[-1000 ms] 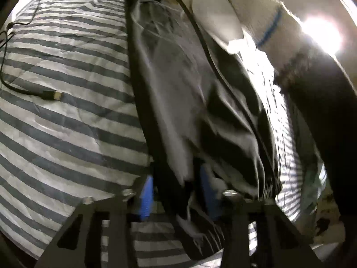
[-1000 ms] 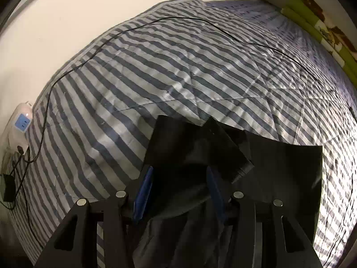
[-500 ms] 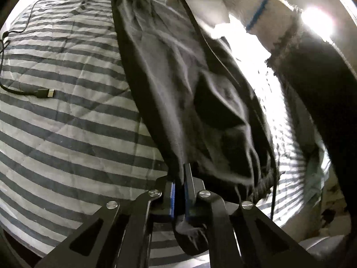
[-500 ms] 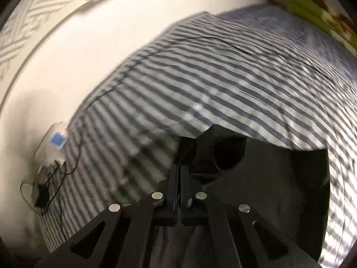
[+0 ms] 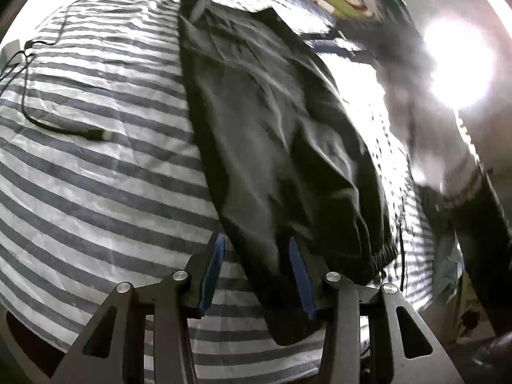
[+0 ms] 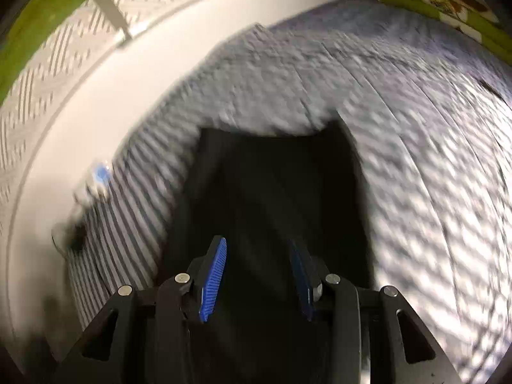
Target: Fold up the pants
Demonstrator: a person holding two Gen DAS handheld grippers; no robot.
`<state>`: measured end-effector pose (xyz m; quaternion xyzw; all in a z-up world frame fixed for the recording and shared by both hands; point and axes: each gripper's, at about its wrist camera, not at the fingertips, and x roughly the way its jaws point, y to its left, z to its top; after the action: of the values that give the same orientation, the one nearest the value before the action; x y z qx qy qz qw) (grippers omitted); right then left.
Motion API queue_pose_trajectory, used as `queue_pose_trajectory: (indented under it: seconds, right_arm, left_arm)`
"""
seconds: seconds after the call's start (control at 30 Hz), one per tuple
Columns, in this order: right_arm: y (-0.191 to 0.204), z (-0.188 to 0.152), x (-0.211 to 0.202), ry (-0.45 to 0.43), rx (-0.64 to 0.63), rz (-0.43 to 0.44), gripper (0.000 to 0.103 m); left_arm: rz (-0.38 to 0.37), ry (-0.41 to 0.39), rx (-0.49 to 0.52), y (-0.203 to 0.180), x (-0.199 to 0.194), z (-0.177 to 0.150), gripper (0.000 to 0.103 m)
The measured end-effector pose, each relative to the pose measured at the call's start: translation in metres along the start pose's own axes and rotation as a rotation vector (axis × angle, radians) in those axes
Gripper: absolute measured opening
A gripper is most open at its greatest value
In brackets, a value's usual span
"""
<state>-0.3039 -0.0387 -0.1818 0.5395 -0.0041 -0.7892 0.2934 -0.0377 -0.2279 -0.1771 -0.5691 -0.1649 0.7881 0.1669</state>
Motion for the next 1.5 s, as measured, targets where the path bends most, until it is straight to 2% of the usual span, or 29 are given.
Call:
queue_pose_trajectory:
  seconds: [0.1, 0.17, 0.23, 0.3, 0.4, 0.5, 0.57, 0.63, 0.7, 0.8, 0.83, 0.87, 0.9, 0.93, 1.07, 1.13, 1.2, 1.27, 1.3, 1.33, 1.37, 1.4, 1.43, 1.5]
  right_arm:
    - [-0.013, -0.053, -0.019, 0.030, 0.016, -0.008, 0.038]
    - [-0.021, -0.090, -0.036, 0.046, 0.040, -0.006, 0.038]
    - [-0.029, -0.120, -0.048, 0.076, 0.092, 0.018, 0.043]
    - [-0.035, -0.147, -0.058, 0.107, 0.145, 0.060, 0.049]
    - [-0.037, -0.184, -0.069, 0.148, 0.217, 0.106, 0.050]
    - [-0.033, -0.204, -0.075, 0.163, 0.246, 0.168, 0.053]
    - [-0.023, -0.210, -0.072, 0.186, 0.247, 0.210, 0.054]
    - [-0.011, -0.214, -0.067, 0.200, 0.221, 0.208, 0.054]
    - [-0.004, -0.215, -0.060, 0.222, 0.211, 0.194, 0.055]
    - [-0.001, -0.219, -0.048, 0.254, 0.210, 0.177, 0.054]
    - [-0.004, -0.221, -0.047, 0.258, 0.227, 0.197, 0.050]
    - [-0.006, -0.223, -0.047, 0.259, 0.241, 0.214, 0.043]
    - [-0.009, -0.224, -0.048, 0.263, 0.252, 0.227, 0.024]
    - [-0.012, -0.225, -0.050, 0.264, 0.261, 0.232, 0.014]
    - [-0.022, -0.232, -0.071, 0.230, 0.294, 0.273, 0.011]
    - [-0.025, -0.236, -0.080, 0.212, 0.282, 0.259, 0.011]
    - [-0.024, -0.241, -0.075, 0.235, 0.271, 0.220, 0.011]
    - [-0.026, -0.247, -0.070, 0.243, 0.276, 0.210, 0.011]
    - [-0.024, -0.248, -0.070, 0.238, 0.276, 0.210, 0.015]
    - [-0.024, -0.249, -0.072, 0.231, 0.272, 0.207, 0.019]
    - [-0.022, -0.249, -0.072, 0.229, 0.272, 0.210, 0.024]
    - [-0.024, -0.250, -0.076, 0.221, 0.275, 0.219, 0.040]
    - [-0.025, -0.251, -0.080, 0.199, 0.278, 0.229, 0.051]
    - [-0.023, -0.251, -0.083, 0.180, 0.260, 0.215, 0.053]
  left_arm:
    - [0.014, 0.031, 0.017, -0.003, 0.006, -0.001, 0.046]
    - [0.026, 0.035, 0.003, -0.005, 0.012, -0.005, 0.055]
    - [0.019, 0.043, -0.028, -0.001, 0.014, -0.007, 0.071]
    - [0.012, 0.060, -0.048, 0.002, 0.017, -0.010, 0.071]
    - [0.031, 0.066, -0.054, -0.001, 0.019, -0.010, 0.071]
    - [0.017, 0.072, -0.070, -0.002, 0.017, -0.010, 0.070]
    - [0.010, 0.087, -0.077, -0.002, 0.018, -0.012, 0.065]
    - [-0.002, 0.110, -0.089, -0.002, 0.020, -0.013, 0.040]
    - [-0.004, 0.117, -0.098, -0.008, 0.022, -0.012, 0.025]
    - [0.016, 0.099, -0.060, -0.020, 0.014, -0.015, 0.013]
    - [0.016, 0.094, -0.054, -0.023, 0.011, -0.015, 0.008]
    - [0.013, 0.090, -0.052, -0.026, 0.009, -0.015, 0.005]
    - [0.001, 0.089, -0.058, -0.027, 0.008, -0.015, 0.003]
    - [-0.004, 0.088, -0.063, -0.027, 0.007, -0.015, 0.003]
    - [-0.054, 0.080, -0.086, -0.037, 0.007, -0.013, 0.002]
    - [-0.030, 0.094, -0.051, -0.048, 0.016, -0.014, 0.002]
    - [-0.015, 0.141, -0.043, -0.051, 0.028, -0.017, 0.002]
    - [0.010, 0.164, -0.048, -0.050, 0.032, -0.018, 0.007]
    - [0.020, 0.160, -0.055, -0.049, 0.030, -0.017, 0.021]
    - [0.025, 0.150, -0.057, -0.048, 0.028, -0.017, 0.050]
    - [0.030, 0.124, -0.062, -0.047, 0.023, -0.016, 0.066]
    - [0.031, 0.102, -0.067, -0.045, 0.021, -0.015, 0.085]
    - [0.031, 0.083, -0.075, -0.043, 0.019, -0.013, 0.085]
    - [0.034, 0.093, -0.087, -0.041, 0.027, -0.009, 0.083]
